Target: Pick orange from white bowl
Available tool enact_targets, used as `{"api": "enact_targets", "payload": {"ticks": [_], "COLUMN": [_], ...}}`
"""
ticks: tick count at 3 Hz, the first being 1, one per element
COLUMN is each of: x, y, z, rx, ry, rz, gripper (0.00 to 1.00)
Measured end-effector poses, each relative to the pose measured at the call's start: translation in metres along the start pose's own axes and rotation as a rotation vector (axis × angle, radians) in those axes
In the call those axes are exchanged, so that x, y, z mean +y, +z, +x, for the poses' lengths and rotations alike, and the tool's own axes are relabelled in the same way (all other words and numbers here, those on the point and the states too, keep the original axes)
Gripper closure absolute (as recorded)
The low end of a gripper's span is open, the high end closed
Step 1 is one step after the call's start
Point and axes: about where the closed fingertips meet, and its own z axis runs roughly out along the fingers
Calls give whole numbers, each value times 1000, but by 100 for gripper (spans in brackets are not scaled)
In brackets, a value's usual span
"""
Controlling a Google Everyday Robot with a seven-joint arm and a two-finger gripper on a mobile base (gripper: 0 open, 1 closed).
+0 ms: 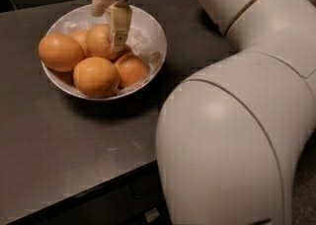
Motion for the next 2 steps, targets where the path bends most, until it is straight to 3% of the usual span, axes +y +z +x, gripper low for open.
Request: {"api": "enact_targets", "payload": {"ticks": [2], "x": [11], "y": [14], "z": [-4], "rx": [-20], "ry": [-1], "rz": [-51], "gripper": [32]}}
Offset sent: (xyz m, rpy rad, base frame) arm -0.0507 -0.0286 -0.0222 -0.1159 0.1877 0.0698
